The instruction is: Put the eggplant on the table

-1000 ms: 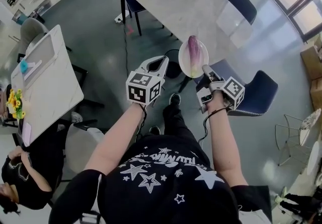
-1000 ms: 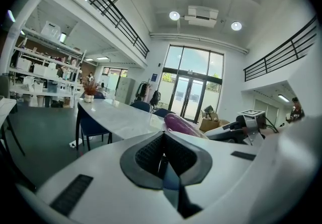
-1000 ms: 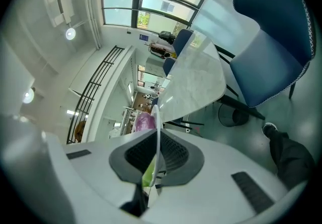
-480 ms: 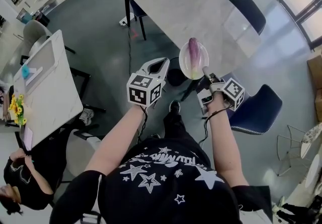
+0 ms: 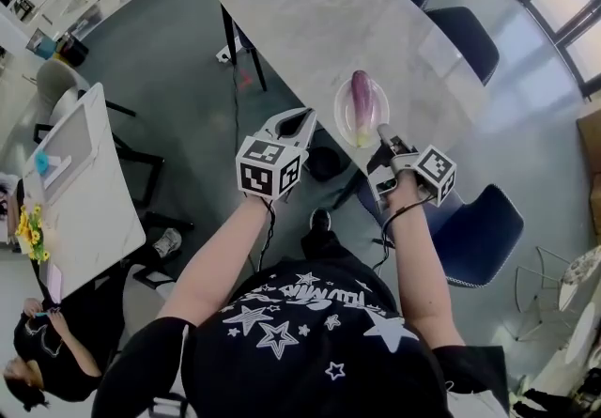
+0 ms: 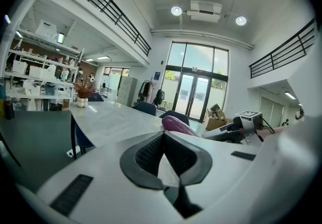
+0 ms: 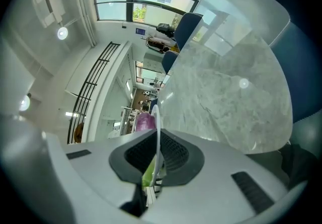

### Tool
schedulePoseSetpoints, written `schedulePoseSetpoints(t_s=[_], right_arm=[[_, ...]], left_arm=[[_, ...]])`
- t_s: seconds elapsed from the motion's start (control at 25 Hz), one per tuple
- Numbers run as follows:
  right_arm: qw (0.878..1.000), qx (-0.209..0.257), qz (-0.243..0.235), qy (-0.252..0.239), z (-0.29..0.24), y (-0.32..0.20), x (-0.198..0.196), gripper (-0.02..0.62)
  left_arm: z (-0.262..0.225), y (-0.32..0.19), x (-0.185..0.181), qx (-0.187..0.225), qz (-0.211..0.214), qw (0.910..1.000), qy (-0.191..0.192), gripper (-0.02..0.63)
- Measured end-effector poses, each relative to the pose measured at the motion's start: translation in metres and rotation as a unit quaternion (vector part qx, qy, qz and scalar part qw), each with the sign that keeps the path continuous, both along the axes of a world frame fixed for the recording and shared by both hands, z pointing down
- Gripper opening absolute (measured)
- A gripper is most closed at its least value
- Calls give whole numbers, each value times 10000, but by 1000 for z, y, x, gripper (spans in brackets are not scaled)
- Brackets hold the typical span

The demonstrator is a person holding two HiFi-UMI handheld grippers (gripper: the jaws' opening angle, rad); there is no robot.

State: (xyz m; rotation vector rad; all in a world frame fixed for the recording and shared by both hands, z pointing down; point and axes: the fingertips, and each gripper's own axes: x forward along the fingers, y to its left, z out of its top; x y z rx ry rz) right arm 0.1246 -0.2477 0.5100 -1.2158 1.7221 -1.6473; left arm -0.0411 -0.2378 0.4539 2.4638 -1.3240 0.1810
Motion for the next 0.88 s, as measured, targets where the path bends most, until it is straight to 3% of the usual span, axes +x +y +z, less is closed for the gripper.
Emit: schedulePoseSetpoints(t_s=[0.48,0.88], right_arm=[[9995,22,-121,-287,5,-87,26,18],[9986,54,-315,-421,5,-125,26,18]], left_arm=[[-3,-79,24,-16,-197,9996,-187,8],[-10,-107,24,39,-412,9987,-313,8]])
